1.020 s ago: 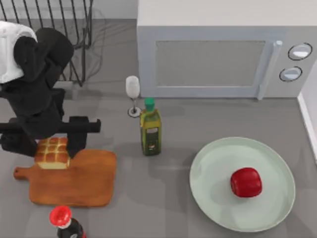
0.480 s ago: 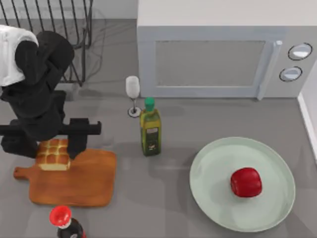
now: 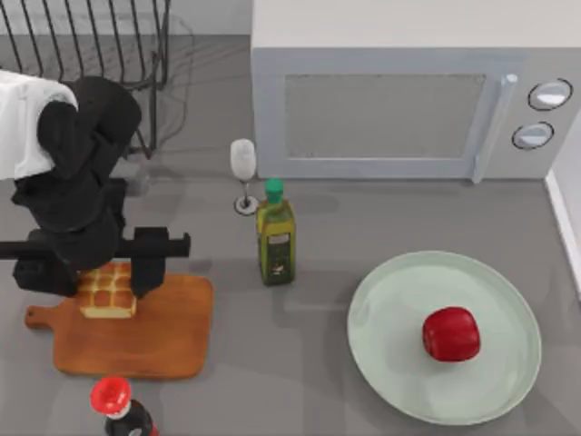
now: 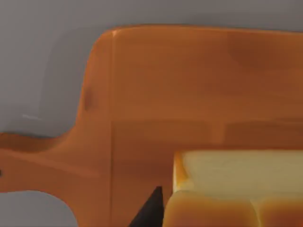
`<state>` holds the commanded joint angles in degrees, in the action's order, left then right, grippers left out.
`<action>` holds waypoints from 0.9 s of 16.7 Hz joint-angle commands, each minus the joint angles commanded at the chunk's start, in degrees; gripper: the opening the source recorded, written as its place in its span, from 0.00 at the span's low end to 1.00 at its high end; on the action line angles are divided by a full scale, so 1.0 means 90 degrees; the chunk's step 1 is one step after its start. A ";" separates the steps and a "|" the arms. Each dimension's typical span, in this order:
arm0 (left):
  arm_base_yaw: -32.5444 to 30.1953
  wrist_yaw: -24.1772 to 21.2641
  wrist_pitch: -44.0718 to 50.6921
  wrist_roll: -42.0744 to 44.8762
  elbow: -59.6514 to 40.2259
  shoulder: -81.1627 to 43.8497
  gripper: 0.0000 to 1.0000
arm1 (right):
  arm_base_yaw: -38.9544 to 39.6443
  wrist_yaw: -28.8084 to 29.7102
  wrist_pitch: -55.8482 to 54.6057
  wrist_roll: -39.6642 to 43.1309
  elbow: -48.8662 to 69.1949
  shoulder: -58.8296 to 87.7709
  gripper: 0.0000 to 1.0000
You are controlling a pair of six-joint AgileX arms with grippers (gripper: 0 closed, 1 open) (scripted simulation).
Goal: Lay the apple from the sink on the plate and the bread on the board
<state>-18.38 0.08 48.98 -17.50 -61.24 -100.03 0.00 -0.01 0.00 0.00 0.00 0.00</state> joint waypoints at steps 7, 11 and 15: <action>-0.0008 0.0001 -0.0224 0.0002 0.0209 -0.0170 0.00 | 0.0000 0.0000 0.0000 0.0000 0.0000 0.0000 1.00; -0.0008 0.0001 -0.0224 0.0002 0.0209 -0.0170 0.23 | 0.0000 0.0000 0.0000 0.0000 0.0000 0.0000 1.00; -0.0008 0.0001 -0.0224 0.0002 0.0209 -0.0170 0.53 | 0.0000 0.0000 0.0000 0.0000 0.0000 0.0000 1.00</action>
<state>-18.45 0.09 46.97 -17.48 -59.35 -101.56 0.00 -0.01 0.00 0.00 0.00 0.00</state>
